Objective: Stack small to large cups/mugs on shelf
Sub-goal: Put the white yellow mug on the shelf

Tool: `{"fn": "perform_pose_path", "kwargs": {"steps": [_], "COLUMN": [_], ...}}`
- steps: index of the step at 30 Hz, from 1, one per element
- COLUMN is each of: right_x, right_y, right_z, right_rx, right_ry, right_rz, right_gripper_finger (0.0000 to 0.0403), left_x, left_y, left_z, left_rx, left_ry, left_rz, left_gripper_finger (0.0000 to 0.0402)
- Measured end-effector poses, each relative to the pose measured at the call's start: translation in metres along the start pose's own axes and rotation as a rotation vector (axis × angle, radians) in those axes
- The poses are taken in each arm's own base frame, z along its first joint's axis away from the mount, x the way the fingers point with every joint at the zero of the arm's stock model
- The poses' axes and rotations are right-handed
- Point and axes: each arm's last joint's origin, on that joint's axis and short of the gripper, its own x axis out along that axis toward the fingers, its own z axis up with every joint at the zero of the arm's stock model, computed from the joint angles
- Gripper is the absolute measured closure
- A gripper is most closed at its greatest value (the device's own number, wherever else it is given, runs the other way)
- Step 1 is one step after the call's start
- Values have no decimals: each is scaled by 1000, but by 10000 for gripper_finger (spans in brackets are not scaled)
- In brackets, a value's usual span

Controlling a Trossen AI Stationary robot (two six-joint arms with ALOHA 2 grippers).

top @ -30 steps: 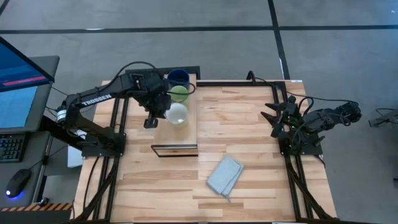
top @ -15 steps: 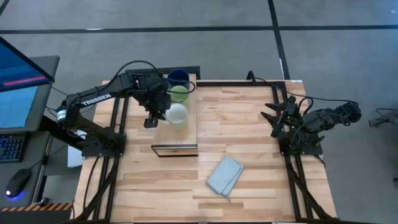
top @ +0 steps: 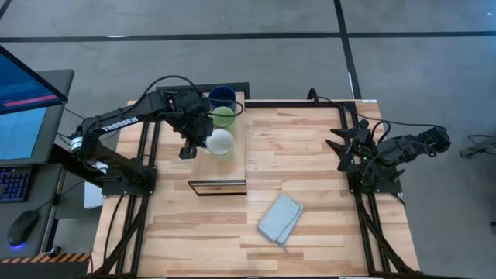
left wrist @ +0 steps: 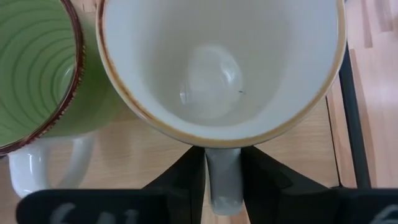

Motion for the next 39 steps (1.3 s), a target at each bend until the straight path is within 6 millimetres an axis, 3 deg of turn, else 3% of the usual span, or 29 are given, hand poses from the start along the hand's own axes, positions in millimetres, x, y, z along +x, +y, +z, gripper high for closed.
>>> {"fn": "perform_pose_path", "kwargs": {"steps": [39], "right_x": [0], "right_y": [0], "right_z": [0], "right_rx": [-1], "right_ry": [0], "right_rz": [0], "right_gripper_finger": [163], "left_x": [0], "left_y": [0], "left_z": [-2], "left_rx": [-72], "left_ry": [31], "left_rz": [16], "left_gripper_finger": [324]}}
